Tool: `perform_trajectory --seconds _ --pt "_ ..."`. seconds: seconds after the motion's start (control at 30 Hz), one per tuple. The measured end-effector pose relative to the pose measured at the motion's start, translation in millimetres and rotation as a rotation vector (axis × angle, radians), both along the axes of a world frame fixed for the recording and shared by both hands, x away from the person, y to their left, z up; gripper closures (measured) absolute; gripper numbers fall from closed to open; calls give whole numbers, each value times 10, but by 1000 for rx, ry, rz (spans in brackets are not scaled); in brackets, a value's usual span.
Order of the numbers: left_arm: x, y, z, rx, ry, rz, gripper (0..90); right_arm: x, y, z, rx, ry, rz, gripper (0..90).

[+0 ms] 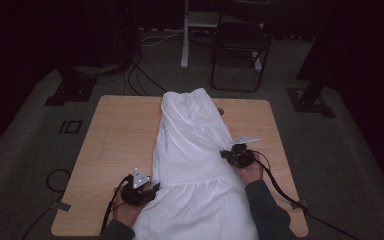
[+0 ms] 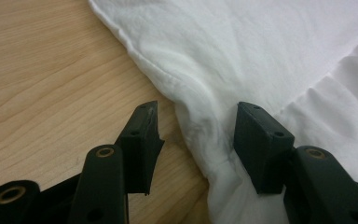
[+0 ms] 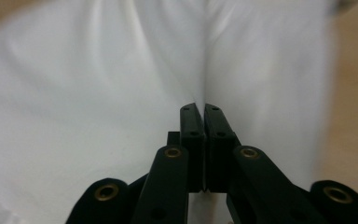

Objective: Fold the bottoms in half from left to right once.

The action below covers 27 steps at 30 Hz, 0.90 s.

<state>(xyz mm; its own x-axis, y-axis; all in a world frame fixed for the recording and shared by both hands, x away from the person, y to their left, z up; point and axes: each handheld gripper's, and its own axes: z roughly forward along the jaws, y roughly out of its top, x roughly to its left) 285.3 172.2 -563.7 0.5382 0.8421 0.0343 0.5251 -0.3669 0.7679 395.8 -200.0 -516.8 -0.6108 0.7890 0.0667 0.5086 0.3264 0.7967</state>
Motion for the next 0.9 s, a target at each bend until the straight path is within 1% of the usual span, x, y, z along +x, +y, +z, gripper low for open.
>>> perform_trajectory --seconds 0.03,0.07,0.1,0.13,0.17,0.2,0.27,0.3,0.37,0.4,0.43,0.47,0.5,0.53,0.57,0.6,0.63,0.67,0.73,0.77,0.83,0.87,0.9 --pt "3 -9 1 -13 3 -5 477 -40 -58 107 3 -45 -27 885" --pt "2 -20 5 -25 7 -18 474 -81 -137 219 -1 -96 -66 886" --pt "-3 -33 9 -29 8 -30 471 -100 -191 272 -8 -126 -92 886" --pt "-17 -67 11 -25 1 -44 471 -104 -226 288 -16 -133 -107 886" --pt "-26 -88 15 -19 -2 -53 471 -85 -265 256 -29 -121 -132 884" --pt "-34 -112 22 -16 -8 -62 470 -62 -280 207 -42 -103 -142 882" --pt "-42 -128 68 -24 -17 -73 465 15 -300 -6 -83 -47 -167 876" --pt "-39 -118 107 -38 -26 -75 463 56 -311 -128 -96 -14 -178 875" --pt "-8 -84 207 -68 -46 -74 457 118 -341 -333 -88 41 -201 875" --pt "30 -68 264 -72 -56 -70 453 136 -349 -401 -80 61 -211 875" --pt "87 -65 315 -81 -57 -67 442 144 -352 -444 -73 62 -214 876" --pt "161 -72 364 -83 -48 -67 424 144 -353 -450 -64 61 -219 875" --pt "243 -99 402 -80 -47 -61 407 145 -347 -444 -68 66 -219 874" --pt "243 -99 402 -80 -47 -61 401 143 -335 -439 -81 63 -217 871" --pt "360 -149 431 -64 -41 -63 401 143 -335 -439 -81 63 -217 871" --pt "544 -236 432 -35 -30 -52 386 141 -325 -437 -93 59 -216 869" --pt "658 -282 409 -21 -19 -45 384 145 -329 -437 -82 67 -222 868" --pt "767 -328 369 -11 3 -33 384 146 -334 -440 -75 68 -225 867" --pt "950 -403 262 27 38 -10 385 142 -344 -451 -60 65 -226 867" --pt "1013 -421 209 34 50 0 395 137 -350 -457 -53 62 -228 867" --pt "1086 -424 119 28 81 5 438 132 -362 -467 -38 59 -228 868" --pt "1087 -411 89 20 86 -1 489 129 -368 -471 -34 58 -227 868" --pt "1069 -388 81 -2 86 -15 557 126 -372 -475 -31 55 -226 868"
